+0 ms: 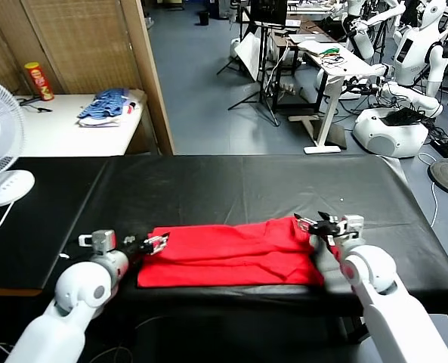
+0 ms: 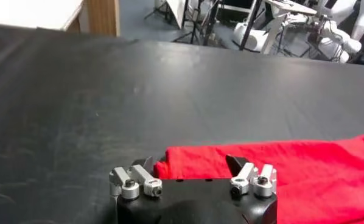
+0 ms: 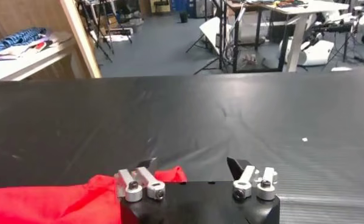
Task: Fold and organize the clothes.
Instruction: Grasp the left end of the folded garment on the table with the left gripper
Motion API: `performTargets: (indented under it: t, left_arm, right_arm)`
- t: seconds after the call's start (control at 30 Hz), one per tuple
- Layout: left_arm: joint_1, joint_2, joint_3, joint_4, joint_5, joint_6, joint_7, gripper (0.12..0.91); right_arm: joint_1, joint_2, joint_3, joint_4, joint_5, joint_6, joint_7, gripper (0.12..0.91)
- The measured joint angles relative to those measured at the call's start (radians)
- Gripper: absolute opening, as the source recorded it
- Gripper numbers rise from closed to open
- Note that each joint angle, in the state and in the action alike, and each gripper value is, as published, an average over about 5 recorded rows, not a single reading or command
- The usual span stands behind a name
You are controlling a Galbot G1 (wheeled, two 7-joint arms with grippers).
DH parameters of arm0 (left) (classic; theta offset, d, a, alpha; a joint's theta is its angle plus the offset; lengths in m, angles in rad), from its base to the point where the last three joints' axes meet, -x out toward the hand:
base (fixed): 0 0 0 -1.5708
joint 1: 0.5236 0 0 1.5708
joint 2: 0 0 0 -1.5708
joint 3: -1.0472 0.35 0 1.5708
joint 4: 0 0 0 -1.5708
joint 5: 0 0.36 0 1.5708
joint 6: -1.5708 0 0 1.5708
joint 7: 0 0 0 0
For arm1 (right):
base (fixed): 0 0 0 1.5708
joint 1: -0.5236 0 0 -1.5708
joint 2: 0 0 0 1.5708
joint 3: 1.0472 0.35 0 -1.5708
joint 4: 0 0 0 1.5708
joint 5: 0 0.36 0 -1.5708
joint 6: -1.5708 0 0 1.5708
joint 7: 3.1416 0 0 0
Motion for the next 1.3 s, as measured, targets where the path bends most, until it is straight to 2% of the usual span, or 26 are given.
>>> performTargets:
  t: [0.2, 0.27, 0.37, 0.47, 0.5, 0.6, 0.77, 0.83, 0.93, 1.03, 1.13, 1.3]
  left_arm:
    - [0.005, -0.016, 0.008, 0.015, 0.076, -0.022, 0.025, 0.179]
    - [0.006, -0.021, 0.016, 0.019, 0.123, -0.045, 0.042, 0.141]
    - [0.005, -0.029, 0.028, 0.03, 0.216, -0.09, 0.067, 0.144]
    - [-0.003, -0.037, 0.032, 0.045, 0.286, -0.122, 0.078, 0.137]
    - [-0.005, -0.039, 0.032, 0.05, 0.301, -0.13, 0.082, 0.137]
    - [-0.011, -0.039, 0.031, 0.06, 0.334, -0.15, 0.097, 0.186]
    - [-0.004, -0.026, 0.018, 0.052, 0.342, -0.157, 0.109, 0.443]
    - [0.003, -0.018, 0.009, 0.044, 0.33, -0.155, 0.11, 0.56]
    - [0.017, -0.009, -0.008, 0.028, 0.293, -0.148, 0.109, 0.709]
    - [0.037, -0.009, -0.029, 0.004, 0.24, -0.137, 0.107, 0.784]
    - [0.07, -0.017, -0.051, -0.024, 0.213, -0.138, 0.107, 0.796]
    - [0.132, -0.033, -0.07, -0.048, 0.226, -0.151, 0.117, 0.798]
  right_arm:
    - [-0.011, 0.037, -0.013, -0.025, -0.053, 0.057, 0.017, 0.233]
    - [-0.015, 0.047, -0.017, -0.03, -0.081, 0.084, 0.032, 0.16]
    - [-0.023, 0.059, -0.022, -0.032, -0.116, 0.121, 0.048, 0.135]
    - [-0.034, 0.067, -0.021, -0.025, -0.13, 0.135, 0.036, 0.141]
    - [-0.039, 0.067, -0.018, -0.021, -0.131, 0.134, 0.028, 0.152]
    - [-0.055, 0.06, -0.007, -0.001, -0.133, 0.127, 0.003, 0.249]
    - [-0.094, 0.034, 0.024, 0.063, -0.108, 0.112, -0.017, 0.492]
    - [-0.113, 0.022, 0.04, 0.095, -0.095, 0.107, -0.018, 0.609]
    - [-0.146, 0.005, 0.064, 0.147, -0.084, 0.103, -0.02, 0.742]
    - [-0.181, -0.003, 0.088, 0.196, -0.078, 0.101, -0.024, 0.791]
    - [-0.211, -0.005, 0.104, 0.235, -0.073, 0.102, -0.026, 0.797]
    - [-0.234, -0.006, 0.114, 0.275, -0.072, 0.102, -0.025, 0.798]
